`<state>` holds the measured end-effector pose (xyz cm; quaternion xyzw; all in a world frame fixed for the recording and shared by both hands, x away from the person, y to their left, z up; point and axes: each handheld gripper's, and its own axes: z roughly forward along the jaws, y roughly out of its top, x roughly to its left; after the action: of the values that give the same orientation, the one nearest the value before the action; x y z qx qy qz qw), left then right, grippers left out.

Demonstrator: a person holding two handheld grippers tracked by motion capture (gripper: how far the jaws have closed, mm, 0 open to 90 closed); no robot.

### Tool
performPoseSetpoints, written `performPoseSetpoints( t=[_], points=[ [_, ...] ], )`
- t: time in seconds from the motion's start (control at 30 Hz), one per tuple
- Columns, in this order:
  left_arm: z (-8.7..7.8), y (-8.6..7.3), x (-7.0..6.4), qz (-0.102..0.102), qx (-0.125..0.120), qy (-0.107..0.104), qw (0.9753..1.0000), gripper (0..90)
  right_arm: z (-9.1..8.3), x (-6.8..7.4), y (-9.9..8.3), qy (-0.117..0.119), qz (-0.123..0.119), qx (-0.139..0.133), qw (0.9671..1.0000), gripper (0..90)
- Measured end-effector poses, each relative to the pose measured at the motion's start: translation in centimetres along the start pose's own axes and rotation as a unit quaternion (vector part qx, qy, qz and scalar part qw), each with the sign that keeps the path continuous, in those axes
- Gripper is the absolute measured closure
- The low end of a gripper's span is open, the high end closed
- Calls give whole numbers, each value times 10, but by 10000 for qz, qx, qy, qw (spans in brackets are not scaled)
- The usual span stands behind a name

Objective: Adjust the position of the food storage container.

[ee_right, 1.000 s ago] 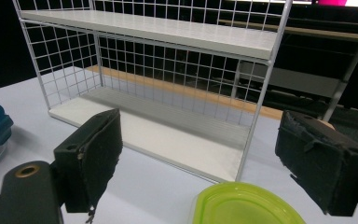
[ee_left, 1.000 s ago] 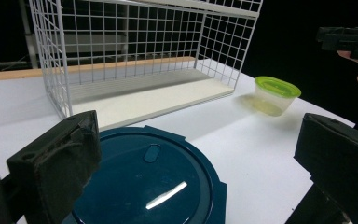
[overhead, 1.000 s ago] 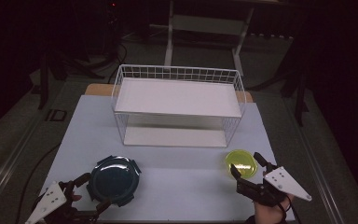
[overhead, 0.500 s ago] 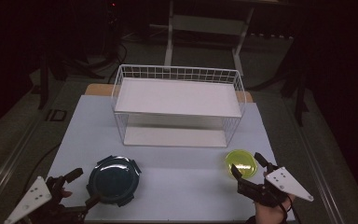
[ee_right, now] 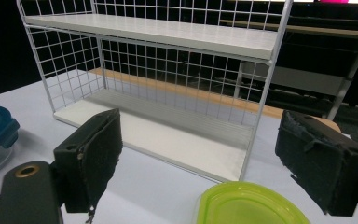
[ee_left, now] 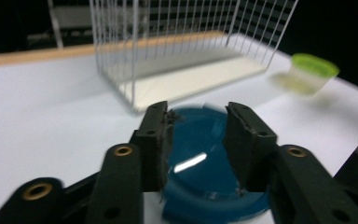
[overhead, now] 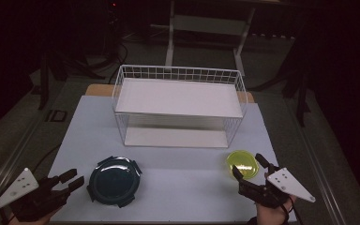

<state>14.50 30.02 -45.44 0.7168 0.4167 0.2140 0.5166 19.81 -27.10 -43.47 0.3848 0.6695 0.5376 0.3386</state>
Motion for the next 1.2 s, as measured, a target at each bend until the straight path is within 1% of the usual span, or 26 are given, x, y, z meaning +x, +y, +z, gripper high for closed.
performPoseSetpoints(
  t=[0.07, 0.1, 0.13, 0.17, 0.2, 0.23, 0.27, 0.33, 0.37, 0.43, 0.5, 0.57, 0.6, 0.7, 0.8, 0.87, 1.0, 1.2],
  points=[
    [1, -6, 4, -25, 181, 62, 9998, 669, 0, 0, 0, 3, -11, -3, 10000, 144],
    [1, -6, 4, -25, 181, 62, 9998, 700, 0, 0, 0, 7, -20, -6, 10000, 144],
    [3, -12, 6, -33, 369, 77, 9993, 718, 0, 0, 0, 2, -8, -1, 10000, 144],
    [5, -15, 7, -39, 452, 93, 9989, 728, 0, 0, 0, 8, 0, 6, 10000, 144],
    [6, -18, 9, -66, 553, 53, 9984, 752, 0, 0, 0, 16, 17, 13, 10000, 144],
    [8, -21, 10, -84, 638, 88, 9979, 767, 0, 0, 0, 13, 25, 18, 10000, 144],
    [9, -25, 11, -124, 729, 45, 9973, 795, 0, -1, -1, 20, 28, 27, 10000, 144],
    [12, -30, 11, -52, 903, 21, 9959, 838, 0, 0, -1, 16, 19, 33, 10000, 144],
    [13, -32, 10, -44, 981, -23, 9952, 868, 0, -1, -1, 16, 16, 31, 10000, 144],
    [16, -36, 9, 4, 1134, -97, 9935, 877, 0, -1, -1, 20, 23, 32, 10000, 144],
    [19, -39, 8, 32, 1321, -151, 9911, 883, 0, -1, -1, 19, 25, 33, 10000, 144],
    [23, -42, 8, 62, 1529, -150, 9881, 887, 0, 0, -1, 18, 24, 40, 10000, 144],
    [24, -43, 7, 66, 1587, -145, 9872, 887, 0, 0, -1, 16, 26, 37, 10000, 144],
    [29, -45, 6, 109, 1702, -135, 9853, 888, 0, -1, -1, 23, 30, 34, 10000, 145],
    [30, -44, 7, 79, 1684, -138, 9856, 888, 0, -2, -1, 15, 48, 32, 10000, 144],
    [30, -43, 6, 115, 1700, -110, 9853, 888, 0, -2, -1, 11, 52, 39, 10000, 145],
    [32, -42, 7, 95, 1701, -83, 9853, 889, 1, -2, -1, 19, 57, 39, 10000, 145],
    [42, -36, 11, 142, 1752, -65, 9844, 890, 1, -1, -1, 35, 33, 44, 10000, 145]
  ],
)
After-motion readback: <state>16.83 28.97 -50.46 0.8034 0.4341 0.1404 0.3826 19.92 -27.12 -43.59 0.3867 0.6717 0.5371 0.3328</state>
